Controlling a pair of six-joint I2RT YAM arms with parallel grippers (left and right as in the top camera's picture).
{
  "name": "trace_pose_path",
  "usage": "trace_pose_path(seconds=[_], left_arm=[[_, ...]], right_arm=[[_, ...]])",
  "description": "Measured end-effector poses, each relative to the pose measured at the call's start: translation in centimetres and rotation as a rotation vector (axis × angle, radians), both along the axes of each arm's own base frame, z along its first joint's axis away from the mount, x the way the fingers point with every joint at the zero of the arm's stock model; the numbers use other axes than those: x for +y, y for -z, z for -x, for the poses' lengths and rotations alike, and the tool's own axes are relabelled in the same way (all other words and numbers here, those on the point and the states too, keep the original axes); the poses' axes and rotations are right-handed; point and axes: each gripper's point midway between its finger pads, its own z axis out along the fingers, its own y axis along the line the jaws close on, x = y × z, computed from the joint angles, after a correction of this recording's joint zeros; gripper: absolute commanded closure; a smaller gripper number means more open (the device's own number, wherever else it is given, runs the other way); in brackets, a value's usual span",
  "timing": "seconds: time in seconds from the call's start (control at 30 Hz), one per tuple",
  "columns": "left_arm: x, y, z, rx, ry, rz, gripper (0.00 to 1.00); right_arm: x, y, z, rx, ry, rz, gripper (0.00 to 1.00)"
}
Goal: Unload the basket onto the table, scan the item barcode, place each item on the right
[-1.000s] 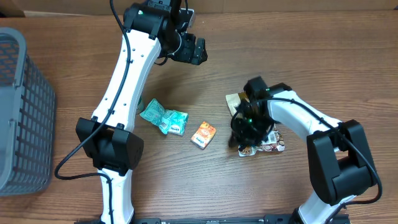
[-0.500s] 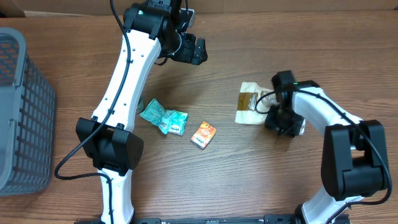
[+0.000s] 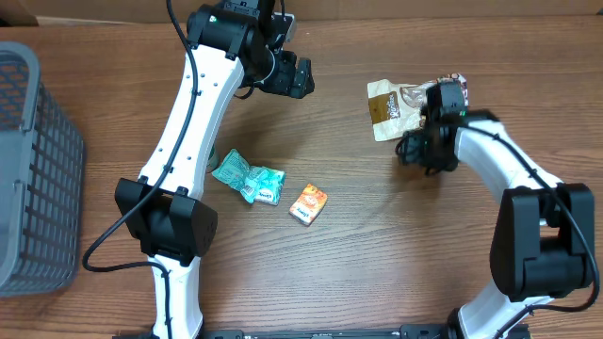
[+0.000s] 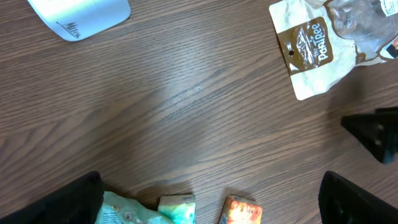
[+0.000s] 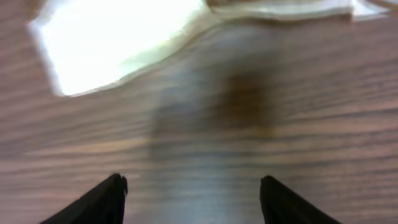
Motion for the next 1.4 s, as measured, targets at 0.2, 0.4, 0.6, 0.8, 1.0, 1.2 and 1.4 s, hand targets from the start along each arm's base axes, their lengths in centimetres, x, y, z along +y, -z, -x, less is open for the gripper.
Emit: trace_pose_path(seconds=[0.2,0.4,0.6,0.8,1.0,1.2,1.4], left_arm=[[0.0,0.0,0.0,-0.001,0.001,0.000,0.07],[0.0,0.0,0.0,0.000,0.003,-0.002,0.06],[0.1,0.1,0.2,0.009,0.004,-0.005,0.07],[0.1,0.1,0.2,0.006,0.009,-0.011,0.04],[0.7,0.2,0.0,-0.009,0.012,-0.046,0.03],[0.9,0.2,-0.1,-0.017,0.020,-0.063,0.01],[1.2,0.3,-0.2,-0.023,0.023,-0.080,0.00]], right_arm=[[0.9,-6.4,-7.5,-0.271,0.068,-0.065,0.40],[-2.2,-6.4,-10.4,-0.383,0.367,0.005,0.32],[-4.1,-1.4,-11.4,-0.365,0.640,0.021,0.27],[-4.0,-0.2,-12.6,-0.398,0.726,-0.030,0.27],[-2.7,2.2,-13.4,-0.373,0.654,-0.072,0.32],[1.1,2.3,-13.7,-0.350,0.337,-0.102,0.33],[6.4,2.8,-11.0,-0.234,-0.041,-0.133,0.30]])
